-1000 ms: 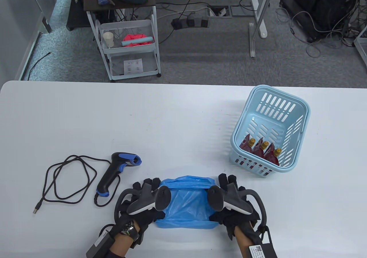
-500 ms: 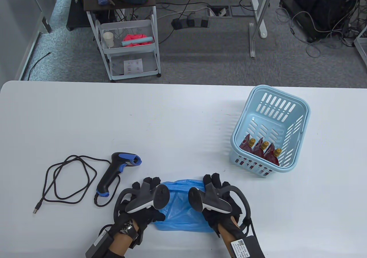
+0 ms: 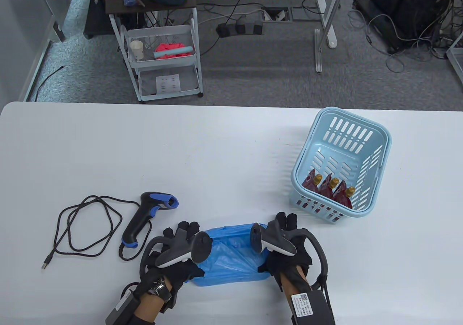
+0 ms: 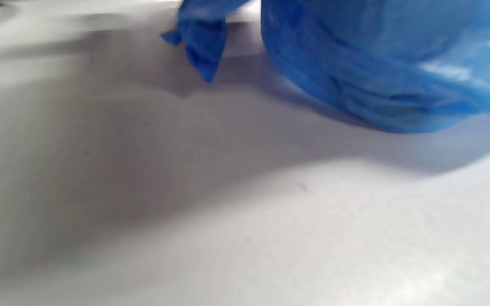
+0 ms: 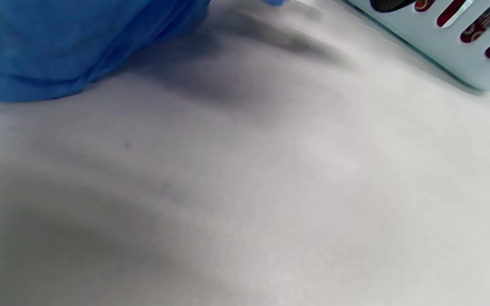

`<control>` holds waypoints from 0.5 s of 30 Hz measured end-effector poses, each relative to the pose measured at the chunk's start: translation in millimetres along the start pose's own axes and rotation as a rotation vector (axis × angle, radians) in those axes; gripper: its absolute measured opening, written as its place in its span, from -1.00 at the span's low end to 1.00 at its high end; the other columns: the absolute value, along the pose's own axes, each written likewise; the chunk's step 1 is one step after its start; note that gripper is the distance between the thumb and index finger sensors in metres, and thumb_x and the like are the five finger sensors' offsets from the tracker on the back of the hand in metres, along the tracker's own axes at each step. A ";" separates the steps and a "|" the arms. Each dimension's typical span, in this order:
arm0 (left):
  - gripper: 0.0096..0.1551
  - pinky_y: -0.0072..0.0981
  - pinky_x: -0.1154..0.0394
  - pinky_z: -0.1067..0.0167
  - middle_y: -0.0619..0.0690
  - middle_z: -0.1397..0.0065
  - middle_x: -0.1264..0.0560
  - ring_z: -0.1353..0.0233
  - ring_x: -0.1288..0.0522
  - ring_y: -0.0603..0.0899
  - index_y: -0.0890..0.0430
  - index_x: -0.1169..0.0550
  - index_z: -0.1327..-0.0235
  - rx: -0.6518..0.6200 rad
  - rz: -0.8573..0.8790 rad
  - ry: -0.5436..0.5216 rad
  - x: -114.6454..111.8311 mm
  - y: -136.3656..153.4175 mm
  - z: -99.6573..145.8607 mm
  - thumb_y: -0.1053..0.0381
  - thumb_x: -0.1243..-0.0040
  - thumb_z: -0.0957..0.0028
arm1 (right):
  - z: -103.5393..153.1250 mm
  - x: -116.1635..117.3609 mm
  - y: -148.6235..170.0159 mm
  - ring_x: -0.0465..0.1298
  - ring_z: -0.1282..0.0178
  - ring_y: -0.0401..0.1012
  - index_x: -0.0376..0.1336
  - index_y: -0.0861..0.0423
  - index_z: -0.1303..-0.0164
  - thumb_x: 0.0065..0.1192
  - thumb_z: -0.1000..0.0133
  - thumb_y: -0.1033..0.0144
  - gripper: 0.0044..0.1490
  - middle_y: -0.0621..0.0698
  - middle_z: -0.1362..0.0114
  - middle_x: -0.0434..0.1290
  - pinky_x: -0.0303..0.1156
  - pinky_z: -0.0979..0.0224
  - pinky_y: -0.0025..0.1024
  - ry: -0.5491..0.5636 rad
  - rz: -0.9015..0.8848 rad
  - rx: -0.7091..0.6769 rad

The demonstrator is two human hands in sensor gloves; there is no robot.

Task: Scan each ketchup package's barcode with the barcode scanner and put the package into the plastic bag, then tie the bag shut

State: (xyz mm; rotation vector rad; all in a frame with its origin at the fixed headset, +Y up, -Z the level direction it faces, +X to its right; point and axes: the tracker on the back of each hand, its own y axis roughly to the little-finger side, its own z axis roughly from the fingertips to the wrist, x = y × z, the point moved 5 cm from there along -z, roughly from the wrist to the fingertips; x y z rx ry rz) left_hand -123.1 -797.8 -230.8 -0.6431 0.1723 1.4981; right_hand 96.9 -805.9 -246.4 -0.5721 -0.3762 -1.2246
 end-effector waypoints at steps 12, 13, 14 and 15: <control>-0.26 0.39 -0.12 -0.57 0.02 -0.74 -0.13 -0.74 -0.13 0.35 -0.19 -0.56 -0.37 -0.170 0.379 -0.167 49.7 18.5 29.8 -0.23 -0.43 0.18 | 3.0 8.5 4.0 -0.39 -0.68 0.29 -0.37 -0.16 -0.66 0.31 0.13 -0.30 0.37 0.28 -0.71 -0.49 -0.11 -0.62 0.39 0.037 -0.117 -0.066; -0.29 0.39 -0.12 -0.56 0.02 -0.74 -0.14 -0.73 -0.14 0.36 -0.18 -0.58 -0.34 -0.181 0.383 -0.189 55.2 17.4 34.6 -0.22 -0.43 0.17 | 3.7 8.8 3.1 -0.39 -0.68 0.29 -0.37 -0.15 -0.67 0.31 0.13 -0.30 0.37 0.28 -0.71 -0.49 -0.11 -0.62 0.39 0.036 -0.111 -0.068; -0.31 0.39 -0.11 -0.57 0.02 -0.74 -0.13 -0.74 -0.13 0.35 -0.18 -0.59 -0.34 -0.184 0.368 -0.208 58.4 15.0 37.9 -0.20 -0.42 0.15 | 4.6 8.8 1.9 -0.39 -0.68 0.29 -0.37 -0.14 -0.67 0.31 0.13 -0.30 0.37 0.28 -0.71 -0.49 -0.11 -0.62 0.39 0.035 -0.102 -0.069; -0.34 0.40 -0.11 -0.57 0.02 -0.74 -0.12 -0.74 -0.12 0.36 -0.18 -0.60 -0.32 -0.184 0.319 -0.229 61.7 9.8 41.8 -0.19 -0.42 0.13 | 5.3 8.7 0.6 -0.39 -0.68 0.29 -0.37 -0.14 -0.67 0.31 0.13 -0.30 0.37 0.28 -0.71 -0.49 -0.11 -0.62 0.39 0.037 -0.094 -0.073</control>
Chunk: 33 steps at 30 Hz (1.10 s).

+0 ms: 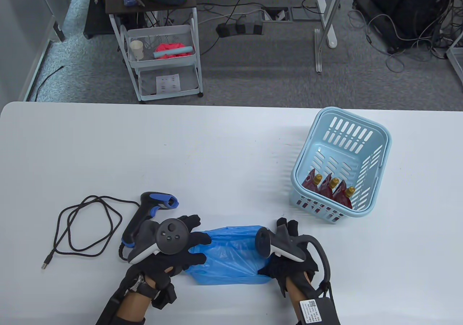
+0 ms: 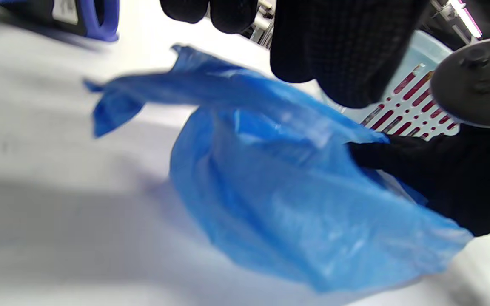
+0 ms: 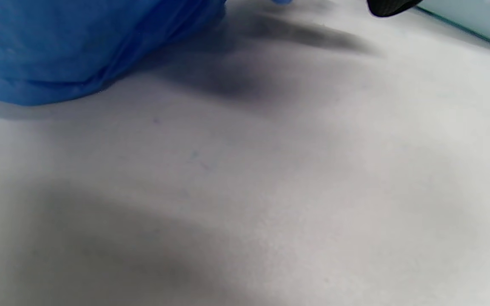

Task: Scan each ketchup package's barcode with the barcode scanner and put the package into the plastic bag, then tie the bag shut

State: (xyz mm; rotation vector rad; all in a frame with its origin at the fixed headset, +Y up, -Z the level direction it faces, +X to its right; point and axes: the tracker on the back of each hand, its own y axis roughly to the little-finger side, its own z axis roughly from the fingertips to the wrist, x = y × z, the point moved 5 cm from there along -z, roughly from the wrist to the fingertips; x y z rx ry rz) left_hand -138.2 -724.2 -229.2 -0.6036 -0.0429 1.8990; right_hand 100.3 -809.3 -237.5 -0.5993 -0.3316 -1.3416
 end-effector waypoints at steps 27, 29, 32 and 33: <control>-0.06 0.41 0.05 -0.61 -0.01 -0.75 0.22 -0.77 0.22 0.32 -0.28 -0.24 -0.57 0.206 -0.338 0.185 -66.2 20.6 -27.1 -0.29 -0.36 0.13 | 16.2 -21.1 -6.0 -0.31 -0.70 0.27 -0.04 -0.13 -0.66 0.29 -0.02 -0.15 0.02 0.26 -0.73 -0.39 -0.07 -0.61 0.36 0.186 -0.058 -0.118; -0.05 0.41 0.05 -0.61 0.00 -0.75 0.21 -0.77 0.22 0.32 -0.28 -0.24 -0.58 0.206 -0.332 0.186 -66.0 21.0 -26.9 -0.29 -0.35 0.13 | 14.1 -18.1 -10.9 -0.29 -0.70 0.26 0.05 -0.13 -0.61 0.30 -0.05 -0.07 -0.09 0.26 -0.74 -0.35 -0.06 -0.61 0.36 0.187 -0.059 -0.128; -0.04 0.42 0.05 -0.61 0.00 -0.76 0.20 -0.78 0.21 0.32 -0.28 -0.22 -0.59 0.214 -0.318 0.190 -65.7 24.1 -26.5 -0.29 -0.36 0.13 | 2.9 -6.4 -8.5 -0.33 -0.69 0.26 -0.13 -0.17 -0.66 0.31 -0.03 -0.11 0.06 0.26 -0.73 -0.40 -0.07 -0.61 0.36 0.107 0.019 -0.060; -0.03 0.43 0.04 -0.60 -0.01 -0.76 0.18 -0.78 0.20 0.32 -0.28 -0.23 -0.59 0.220 -0.320 0.189 -64.8 25.2 -26.1 -0.30 -0.36 0.14 | 1.3 -5.8 -4.3 -0.34 -0.69 0.27 -0.20 -0.17 -0.68 0.27 -0.02 -0.16 0.12 0.27 -0.72 -0.42 -0.07 -0.61 0.37 0.082 0.019 -0.042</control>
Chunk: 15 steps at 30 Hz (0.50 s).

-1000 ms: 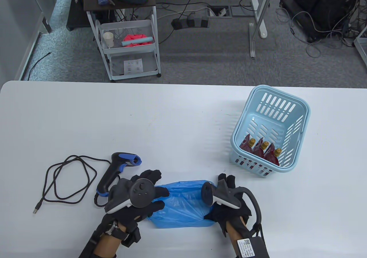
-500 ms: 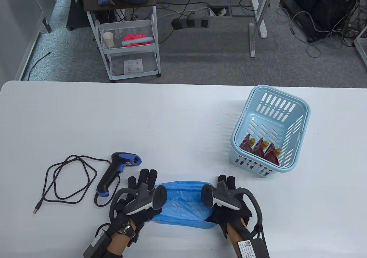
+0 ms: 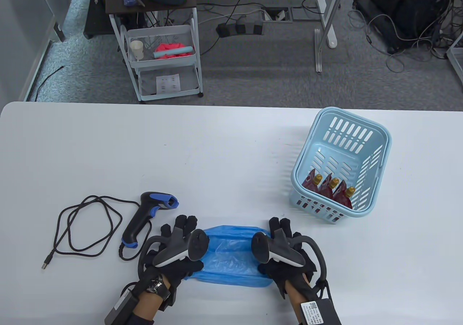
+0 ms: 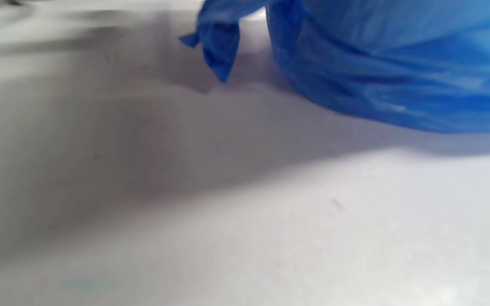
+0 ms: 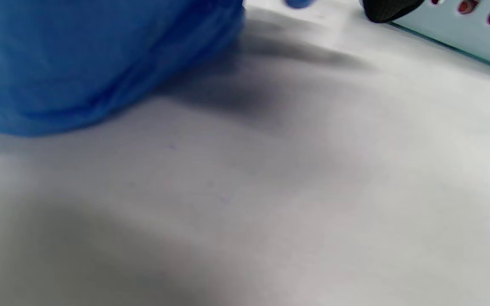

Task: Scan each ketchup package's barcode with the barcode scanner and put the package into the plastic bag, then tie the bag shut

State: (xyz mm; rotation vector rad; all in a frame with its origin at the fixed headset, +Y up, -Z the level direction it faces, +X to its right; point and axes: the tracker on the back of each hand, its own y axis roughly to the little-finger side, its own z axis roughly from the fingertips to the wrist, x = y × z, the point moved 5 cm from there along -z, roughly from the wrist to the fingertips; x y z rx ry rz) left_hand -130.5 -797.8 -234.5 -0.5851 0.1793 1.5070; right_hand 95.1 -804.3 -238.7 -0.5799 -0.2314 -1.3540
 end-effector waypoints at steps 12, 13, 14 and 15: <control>-0.02 0.43 0.01 -0.60 0.01 -0.77 0.10 -0.78 0.13 0.35 -0.32 -0.24 -0.58 0.024 0.018 0.001 0.8 8.7 -1.5 -0.31 -0.39 0.17 | -9.2 2.4 16.0 -0.42 -0.68 0.26 -0.30 -0.34 -0.62 0.30 0.10 -0.30 0.23 0.25 -0.71 -0.50 -0.14 -0.63 0.38 -0.056 -0.058 0.061; -0.02 0.43 0.01 -0.60 0.02 -0.77 0.10 -0.78 0.13 0.34 -0.31 -0.24 -0.58 0.026 0.025 0.002 1.0 9.9 -1.9 -0.30 -0.40 0.17 | -10.5 1.7 16.1 -0.42 -0.68 0.26 -0.29 -0.34 -0.62 0.30 0.10 -0.30 0.22 0.25 -0.72 -0.49 -0.14 -0.63 0.38 -0.049 -0.064 0.057; -0.02 0.43 0.01 -0.60 0.02 -0.76 0.10 -0.78 0.13 0.35 -0.31 -0.24 -0.58 0.026 0.031 0.004 0.7 10.3 -2.0 -0.30 -0.40 0.16 | -11.2 1.0 16.3 -0.42 -0.68 0.26 -0.28 -0.34 -0.62 0.31 0.10 -0.29 0.22 0.24 -0.72 -0.49 -0.14 -0.63 0.38 -0.047 -0.070 0.057; -0.02 0.44 0.01 -0.59 0.02 -0.77 0.10 -0.78 0.13 0.35 -0.31 -0.24 -0.58 0.029 0.025 0.000 0.9 10.7 -1.7 -0.30 -0.39 0.16 | -12.4 0.6 16.4 -0.42 -0.68 0.26 -0.28 -0.34 -0.62 0.32 0.10 -0.28 0.22 0.25 -0.72 -0.50 -0.15 -0.63 0.38 -0.049 -0.082 0.055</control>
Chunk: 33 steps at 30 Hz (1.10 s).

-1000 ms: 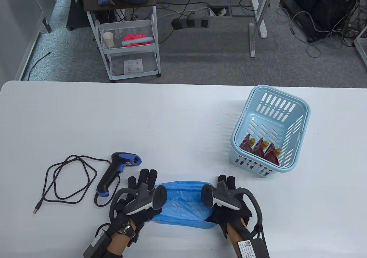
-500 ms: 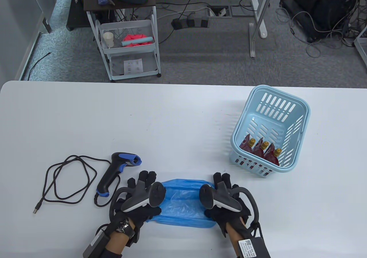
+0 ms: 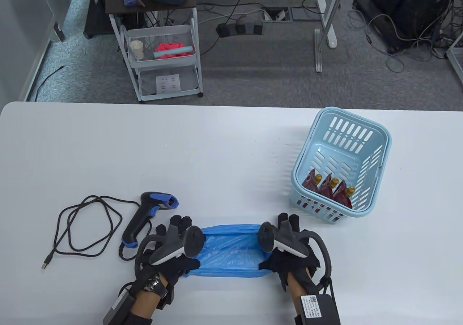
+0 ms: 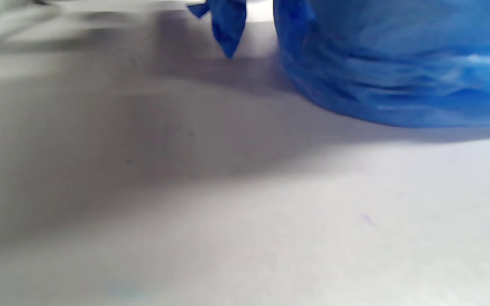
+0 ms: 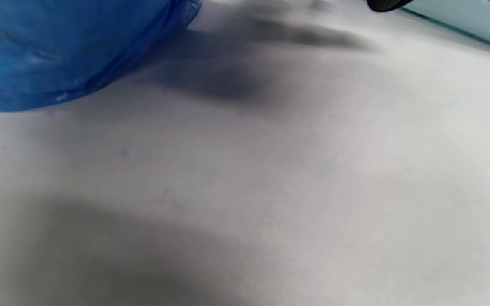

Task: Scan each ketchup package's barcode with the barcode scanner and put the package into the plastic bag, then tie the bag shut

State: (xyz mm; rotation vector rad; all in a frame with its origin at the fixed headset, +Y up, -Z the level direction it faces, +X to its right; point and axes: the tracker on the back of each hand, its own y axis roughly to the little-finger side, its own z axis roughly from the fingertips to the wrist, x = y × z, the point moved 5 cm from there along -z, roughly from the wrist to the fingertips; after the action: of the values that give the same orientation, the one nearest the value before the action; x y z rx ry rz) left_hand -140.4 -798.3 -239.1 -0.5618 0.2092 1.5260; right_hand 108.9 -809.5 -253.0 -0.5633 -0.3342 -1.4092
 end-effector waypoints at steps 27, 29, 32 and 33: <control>-0.04 0.41 -0.02 -0.59 0.01 -0.76 0.10 -0.78 0.09 0.34 -0.30 -0.23 -0.58 0.009 -0.002 -0.011 0.2 2.6 0.5 -0.32 -0.35 0.14 | 48.6 -37.7 -5.8 -0.17 -0.73 0.26 0.07 -0.14 -0.62 0.31 -0.01 -0.17 -0.04 0.23 -0.77 -0.17 -0.05 -0.60 0.38 0.254 -0.204 -0.218; -0.04 0.41 -0.02 -0.59 0.01 -0.76 0.10 -0.78 0.09 0.34 -0.30 -0.24 -0.58 0.009 -0.011 -0.015 0.2 1.9 0.8 -0.32 -0.35 0.14 | 57.9 -43.5 -2.3 -0.13 -0.73 0.26 0.07 -0.12 -0.63 0.29 -0.02 -0.18 -0.04 0.23 -0.77 -0.13 -0.03 -0.60 0.38 0.298 -0.220 -0.226; -0.04 0.41 -0.03 -0.59 0.01 -0.76 0.10 -0.78 0.09 0.34 -0.29 -0.24 -0.58 0.008 -0.017 -0.017 0.2 1.1 0.8 -0.32 -0.35 0.14 | 68.0 -49.3 3.0 -0.11 -0.73 0.26 0.07 -0.11 -0.64 0.23 -0.04 -0.21 -0.05 0.24 -0.78 -0.11 -0.02 -0.59 0.38 0.353 -0.228 -0.218; -0.04 0.41 -0.03 -0.59 0.01 -0.76 0.10 -0.78 0.09 0.34 -0.29 -0.24 -0.58 0.008 -0.018 -0.018 0.2 1.0 0.8 -0.32 -0.35 0.14 | 71.9 -51.6 5.4 -0.11 -0.73 0.27 0.06 -0.10 -0.65 0.22 -0.05 -0.22 -0.04 0.24 -0.77 -0.11 -0.02 -0.59 0.38 0.378 -0.228 -0.210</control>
State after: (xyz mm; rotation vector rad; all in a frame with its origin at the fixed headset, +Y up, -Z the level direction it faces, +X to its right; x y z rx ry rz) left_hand -141.5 -797.8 -238.7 -0.5421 0.1956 1.5120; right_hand 114.5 -726.5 -222.3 -0.4245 0.0570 -1.7474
